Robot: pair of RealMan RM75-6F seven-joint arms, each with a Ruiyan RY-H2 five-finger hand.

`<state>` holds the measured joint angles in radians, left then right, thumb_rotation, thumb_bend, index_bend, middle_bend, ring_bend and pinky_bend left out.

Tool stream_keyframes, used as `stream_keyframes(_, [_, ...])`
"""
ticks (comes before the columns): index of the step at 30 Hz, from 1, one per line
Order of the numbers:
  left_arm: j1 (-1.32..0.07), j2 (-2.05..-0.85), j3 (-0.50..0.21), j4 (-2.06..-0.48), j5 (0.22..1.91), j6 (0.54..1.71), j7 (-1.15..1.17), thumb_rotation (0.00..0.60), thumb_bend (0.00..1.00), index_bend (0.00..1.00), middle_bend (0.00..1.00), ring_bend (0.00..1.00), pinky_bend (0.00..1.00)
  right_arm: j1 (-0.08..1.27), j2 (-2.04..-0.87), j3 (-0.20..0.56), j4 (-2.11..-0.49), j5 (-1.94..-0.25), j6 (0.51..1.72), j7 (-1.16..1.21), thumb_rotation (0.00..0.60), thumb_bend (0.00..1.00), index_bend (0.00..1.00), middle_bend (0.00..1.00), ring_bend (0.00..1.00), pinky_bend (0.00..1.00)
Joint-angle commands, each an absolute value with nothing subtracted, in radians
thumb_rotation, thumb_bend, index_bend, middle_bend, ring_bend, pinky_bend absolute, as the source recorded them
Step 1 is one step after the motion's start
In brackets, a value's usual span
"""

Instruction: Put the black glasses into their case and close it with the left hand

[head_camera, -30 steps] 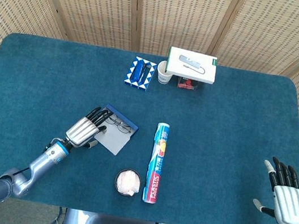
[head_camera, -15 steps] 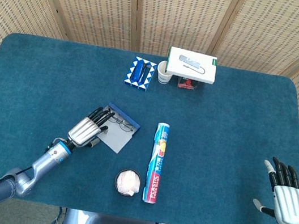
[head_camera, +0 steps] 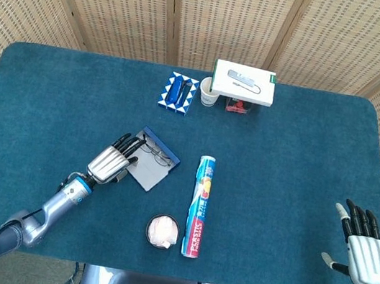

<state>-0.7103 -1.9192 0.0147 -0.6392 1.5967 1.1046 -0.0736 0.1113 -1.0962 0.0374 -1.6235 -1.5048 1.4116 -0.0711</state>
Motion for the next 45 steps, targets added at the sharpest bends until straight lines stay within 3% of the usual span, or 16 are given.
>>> stream_keyframes(1, [-0.713,-1.92,0.012,-0.637,1.595,1.103,-0.075,0.6,0.48,0.42,0.0,0.0,0.0,0.111,-1.096,0.037,-1.624,-1.505,1.412,-0.071,0.6,0.0,0.0,0.0,0.0,0.0])
stream_keyframes(12, [-0.753,-1.928,-0.03,-0.637,1.576,1.093,-0.072,0.6,0.48,0.42,0.0,0.0,0.0,0.112,-1.096,0.037,-1.623,-1.506,1.411,-0.071,0.6,0.0,0.0,0.0,0.0,0.0])
stream_keyframes(30, [-0.846,-1.957,-0.111,-0.643,1.505,0.985,0.016,0.6,0.48,0.44,0.0,0.0,0.0,0.114,-1.093,0.035,-1.622,-1.509,1.407,-0.063,0.6,0.0,0.0,0.0,0.0,0.0])
stream_keyframes(33, [-0.852,-1.962,-0.117,-0.645,1.494,0.973,0.02,0.6,0.49,0.49,0.0,0.0,0.0,0.114,-1.093,0.035,-1.622,-1.509,1.406,-0.06,0.6,0.0,0.0,0.0,0.0,0.0])
stream_keyframes(40, [-0.843,-1.953,-0.111,-0.663,1.487,0.974,0.022,0.6,0.49,0.73,0.0,0.0,0.0,0.115,-1.092,0.034,-1.621,-1.512,1.407,-0.056,0.6,0.0,0.0,0.0,0.0,0.0])
stream_keyframes(45, [-0.827,-1.933,-0.1,-0.684,1.492,0.994,0.029,0.6,0.49,0.76,0.0,0.0,0.0,0.115,-1.092,0.034,-1.621,-1.512,1.407,-0.055,0.6,0.0,0.0,0.0,0.0,0.0])
